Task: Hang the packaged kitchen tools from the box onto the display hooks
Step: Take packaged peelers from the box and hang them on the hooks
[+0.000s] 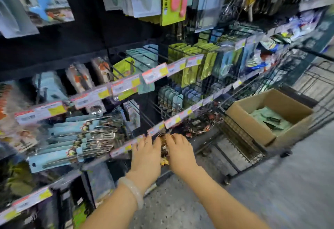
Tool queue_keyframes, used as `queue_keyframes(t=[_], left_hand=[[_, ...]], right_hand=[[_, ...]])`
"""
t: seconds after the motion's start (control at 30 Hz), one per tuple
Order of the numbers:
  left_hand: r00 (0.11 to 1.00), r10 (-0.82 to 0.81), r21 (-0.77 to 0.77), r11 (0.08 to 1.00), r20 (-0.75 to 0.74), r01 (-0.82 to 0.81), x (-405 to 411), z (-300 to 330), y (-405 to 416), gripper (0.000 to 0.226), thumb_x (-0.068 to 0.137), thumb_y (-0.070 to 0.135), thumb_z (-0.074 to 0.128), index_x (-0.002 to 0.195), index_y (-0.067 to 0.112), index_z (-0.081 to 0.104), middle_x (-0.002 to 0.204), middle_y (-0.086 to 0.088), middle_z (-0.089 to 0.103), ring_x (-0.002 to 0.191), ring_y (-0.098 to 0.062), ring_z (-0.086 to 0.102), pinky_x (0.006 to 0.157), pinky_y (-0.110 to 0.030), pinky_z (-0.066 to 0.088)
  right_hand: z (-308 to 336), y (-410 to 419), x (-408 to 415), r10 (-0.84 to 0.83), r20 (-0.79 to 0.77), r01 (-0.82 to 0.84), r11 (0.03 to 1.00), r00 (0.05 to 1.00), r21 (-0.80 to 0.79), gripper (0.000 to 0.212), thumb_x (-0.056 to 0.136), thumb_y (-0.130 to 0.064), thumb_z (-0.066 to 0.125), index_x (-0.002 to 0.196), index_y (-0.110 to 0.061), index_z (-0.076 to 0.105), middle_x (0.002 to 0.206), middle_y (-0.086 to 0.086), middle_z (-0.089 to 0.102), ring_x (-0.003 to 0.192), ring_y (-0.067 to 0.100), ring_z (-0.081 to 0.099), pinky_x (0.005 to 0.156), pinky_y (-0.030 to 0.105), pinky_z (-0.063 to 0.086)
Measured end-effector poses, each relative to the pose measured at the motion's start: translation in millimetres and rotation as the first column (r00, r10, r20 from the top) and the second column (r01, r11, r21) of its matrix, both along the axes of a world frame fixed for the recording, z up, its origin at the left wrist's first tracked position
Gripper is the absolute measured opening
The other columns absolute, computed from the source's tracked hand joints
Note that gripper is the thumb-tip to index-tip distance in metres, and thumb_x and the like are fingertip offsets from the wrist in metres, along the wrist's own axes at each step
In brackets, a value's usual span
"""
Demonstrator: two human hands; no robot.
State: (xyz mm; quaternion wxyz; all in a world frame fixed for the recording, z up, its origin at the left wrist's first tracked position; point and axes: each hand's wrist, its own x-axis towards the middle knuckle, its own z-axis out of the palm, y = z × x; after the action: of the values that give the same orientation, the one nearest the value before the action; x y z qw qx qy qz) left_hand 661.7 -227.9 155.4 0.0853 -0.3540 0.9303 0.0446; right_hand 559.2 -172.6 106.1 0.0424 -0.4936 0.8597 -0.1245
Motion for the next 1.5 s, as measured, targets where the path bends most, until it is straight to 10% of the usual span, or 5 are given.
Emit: queue_keyframes(t=[0.2, 0.9, 1.5], left_hand=[[0.997, -0.073, 0.051, 0.996, 0.026, 0.071, -82, -30, 70, 0.065, 0.091, 0.022, 0.054, 0.146, 0.016, 0.020, 0.150, -0.008, 0.024, 0.140, -0.028, 0.020, 0.112, -0.038, 0.021], [0.918, -0.392, 0.172, 0.910, 0.061, 0.378, -356, -77, 145, 0.072, 0.093, 0.034, 0.055, 0.149, 0.016, 0.014, 0.154, -0.012, 0.018, 0.142, -0.029, 0.017, 0.113, -0.040, 0.021], [0.884, -0.441, 0.241, 0.885, 0.155, 0.399, -553, -104, 75, 0.068, 0.089, 0.031, 0.059, 0.145, 0.017, 0.023, 0.147, -0.010, 0.028, 0.135, -0.028, 0.029, 0.107, -0.040, 0.029]], right_hand=[[-16, 91, -80, -0.068, 0.076, 0.056, 0.988, 0.995, 0.147, 0.070, 0.086, -0.012, 0.057, 0.146, -0.015, 0.022, 0.147, 0.012, 0.027, 0.139, 0.030, 0.022, 0.109, 0.042, 0.025], [-56, 216, -319, -0.513, 0.171, 0.458, 0.844, 0.841, 0.278, 0.068, 0.093, -0.020, 0.053, 0.149, -0.019, 0.015, 0.148, 0.013, 0.025, 0.137, 0.032, 0.023, 0.109, 0.039, 0.027], [-81, 147, -525, -0.554, 0.222, 0.418, 0.786, 0.802, 0.455, 0.062, 0.092, -0.022, 0.051, 0.147, -0.018, 0.022, 0.143, 0.012, 0.031, 0.129, 0.033, 0.034, 0.104, 0.040, 0.033]])
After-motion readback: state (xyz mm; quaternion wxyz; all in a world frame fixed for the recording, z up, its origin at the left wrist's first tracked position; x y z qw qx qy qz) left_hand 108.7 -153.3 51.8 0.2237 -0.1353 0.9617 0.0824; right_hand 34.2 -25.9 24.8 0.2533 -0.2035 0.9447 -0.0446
